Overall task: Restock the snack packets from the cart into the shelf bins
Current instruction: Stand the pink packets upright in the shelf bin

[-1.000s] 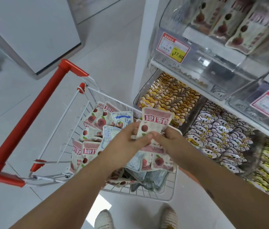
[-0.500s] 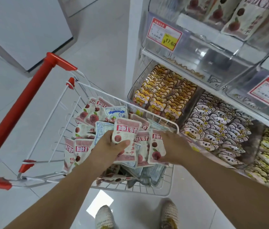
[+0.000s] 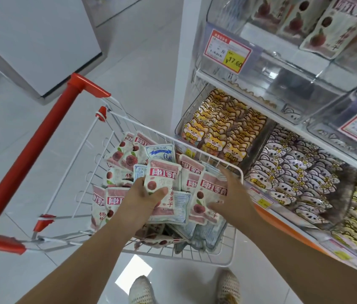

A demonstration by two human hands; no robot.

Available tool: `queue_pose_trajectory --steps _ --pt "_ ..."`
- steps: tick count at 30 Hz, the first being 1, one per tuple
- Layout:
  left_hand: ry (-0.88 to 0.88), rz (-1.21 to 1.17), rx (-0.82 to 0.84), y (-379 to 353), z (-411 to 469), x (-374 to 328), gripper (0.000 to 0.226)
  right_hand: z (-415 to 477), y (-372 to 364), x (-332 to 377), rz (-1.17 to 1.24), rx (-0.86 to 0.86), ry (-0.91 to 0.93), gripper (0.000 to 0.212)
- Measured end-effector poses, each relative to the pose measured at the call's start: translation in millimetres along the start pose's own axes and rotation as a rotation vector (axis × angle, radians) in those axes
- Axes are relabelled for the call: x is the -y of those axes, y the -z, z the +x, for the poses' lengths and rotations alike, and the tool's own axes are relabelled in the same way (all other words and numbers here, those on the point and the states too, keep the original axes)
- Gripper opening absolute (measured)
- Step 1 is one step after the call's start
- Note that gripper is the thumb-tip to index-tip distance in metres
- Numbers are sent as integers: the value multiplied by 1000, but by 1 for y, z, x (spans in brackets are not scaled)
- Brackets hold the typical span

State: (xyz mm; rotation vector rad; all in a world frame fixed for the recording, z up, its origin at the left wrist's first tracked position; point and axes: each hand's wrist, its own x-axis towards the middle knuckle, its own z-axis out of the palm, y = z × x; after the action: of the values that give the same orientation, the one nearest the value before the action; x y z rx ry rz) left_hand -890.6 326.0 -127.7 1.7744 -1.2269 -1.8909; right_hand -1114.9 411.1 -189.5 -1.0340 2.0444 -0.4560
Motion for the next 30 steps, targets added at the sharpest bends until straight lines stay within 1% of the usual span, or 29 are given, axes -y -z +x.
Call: queue_pose_trajectory --steps 2,4,5,7,8,9,11,13,15,16,18,20,22,23,25,26,27,28,30 --pt "-5 3 -3 0 -1 0 29 -3 4 3 235 1 -100 106" --pt "-14 -7 6 1 -3 -2 28 -6 13 5 372 -9 -176 97" --pt "-25 -7 10 1 -5 -4 27 -7 21 6 447 -14 -200 85" --pt "-63 -14 21 0 -10 -10 25 -13 42 14 610 20 -219 51" --pt "-76 -25 22 -1 -13 -13 23 -18 54 22 699 66 -214 39" --pt "-92 -27 12 -3 -18 -19 20 -24 65 31 795 127 -199 35" --pt "-122 -38 21 -8 -29 -34 16 -37 86 58 940 261 -149 39" --pt "-151 -61 34 -13 -39 -53 17 -48 98 83 992 338 -97 37" --pt "-162 -88 124 -19 -51 -72 18 -57 104 104 971 335 -66 31" --pt "-163 -106 200 -22 -56 -81 21 -61 107 113 945 310 -52 29" --pt "-149 -151 290 -26 -64 -97 27 -66 114 124 917 249 -37 25" --pt "-122 -220 337 -26 -70 -110 33 -73 120 132 931 213 -47 24" --pt "-82 -274 422 -26 -75 -119 46 -79 122 138 953 208 -36 28" --pt "-77 -235 458 -27 -79 -123 50 -81 120 140 964 208 -24 31" --pt "-170 -21 483 -30 -85 -128 58 -84 114 142 987 198 -5 39" --pt "-243 88 481 -32 -88 -131 58 -85 112 144 999 175 2 45" --pt "-308 146 461 -35 -89 -134 50 -85 110 146 1022 139 5 52" --pt "-346 140 449 -38 -87 -137 41 -85 111 147 1056 100 1 53" --pt "-397 109 428 -42 -83 -145 37 -83 118 149 1124 61 5 47"
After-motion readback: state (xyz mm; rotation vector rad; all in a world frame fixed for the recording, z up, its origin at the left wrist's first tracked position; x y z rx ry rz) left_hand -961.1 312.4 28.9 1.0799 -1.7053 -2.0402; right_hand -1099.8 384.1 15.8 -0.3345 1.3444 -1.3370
